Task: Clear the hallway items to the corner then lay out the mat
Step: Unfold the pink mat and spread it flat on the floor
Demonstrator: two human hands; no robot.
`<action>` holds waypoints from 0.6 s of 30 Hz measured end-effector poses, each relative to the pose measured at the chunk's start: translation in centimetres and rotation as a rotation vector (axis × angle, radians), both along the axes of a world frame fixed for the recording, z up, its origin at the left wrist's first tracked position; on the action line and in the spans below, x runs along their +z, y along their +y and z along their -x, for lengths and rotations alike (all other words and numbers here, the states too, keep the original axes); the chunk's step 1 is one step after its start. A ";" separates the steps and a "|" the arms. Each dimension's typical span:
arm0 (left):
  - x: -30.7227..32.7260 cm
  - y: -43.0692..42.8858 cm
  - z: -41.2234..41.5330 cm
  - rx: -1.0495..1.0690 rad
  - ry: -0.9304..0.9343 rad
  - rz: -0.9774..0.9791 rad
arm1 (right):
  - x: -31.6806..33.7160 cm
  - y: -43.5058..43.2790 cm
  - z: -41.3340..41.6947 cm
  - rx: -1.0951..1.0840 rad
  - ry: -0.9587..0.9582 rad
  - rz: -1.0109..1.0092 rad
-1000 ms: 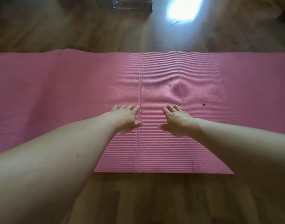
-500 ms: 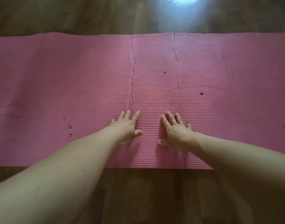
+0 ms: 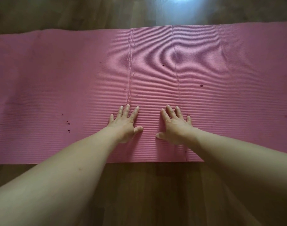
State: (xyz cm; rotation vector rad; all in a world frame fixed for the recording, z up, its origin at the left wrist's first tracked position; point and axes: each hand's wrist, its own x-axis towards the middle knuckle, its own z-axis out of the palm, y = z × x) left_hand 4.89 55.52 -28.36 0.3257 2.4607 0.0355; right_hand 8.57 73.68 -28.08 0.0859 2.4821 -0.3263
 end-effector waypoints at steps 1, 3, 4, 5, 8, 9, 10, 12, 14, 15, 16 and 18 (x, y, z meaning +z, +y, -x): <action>0.1 0.0 0.0 -0.004 -0.001 0.006 | 0.0 -0.2 0.0 -0.007 0.010 -0.007; 0.5 0.0 0.1 -0.026 0.009 0.021 | 0.3 -0.6 -0.1 -0.007 0.041 -0.026; 0.8 0.0 0.1 -0.047 0.019 0.028 | 0.5 -0.8 -0.1 -0.005 0.054 -0.028; 1.2 0.0 0.1 -0.065 0.032 0.033 | 0.7 -0.9 0.0 -0.004 0.064 -0.028; 2.1 0.0 0.2 -0.083 0.073 0.028 | 1.6 -0.9 0.4 -0.029 0.058 -0.019; 2.4 0.0 0.2 -0.079 0.076 0.027 | 2.0 -0.8 0.5 -0.036 0.051 -0.018; 2.6 0.1 0.2 -0.077 0.074 0.028 | 2.3 -0.7 0.5 -0.042 0.047 -0.021; 3.1 0.3 0.0 -0.076 0.066 0.031 | 2.8 -0.6 0.3 -0.045 0.041 -0.018; 3.6 0.6 -0.1 -0.081 0.079 0.024 | 3.1 -0.6 0.1 -0.046 0.045 -0.017; 3.8 0.7 -0.1 -0.082 0.091 0.015 | 3.2 -0.6 0.1 -0.052 0.047 -0.017; 4.0 0.9 -0.2 -0.080 0.099 0.006 | 3.3 -0.7 0.1 -0.059 0.049 -0.014; 4.4 1.2 -0.5 -0.071 0.103 0.000 | 3.4 -1.0 0.0 -0.064 0.057 -0.011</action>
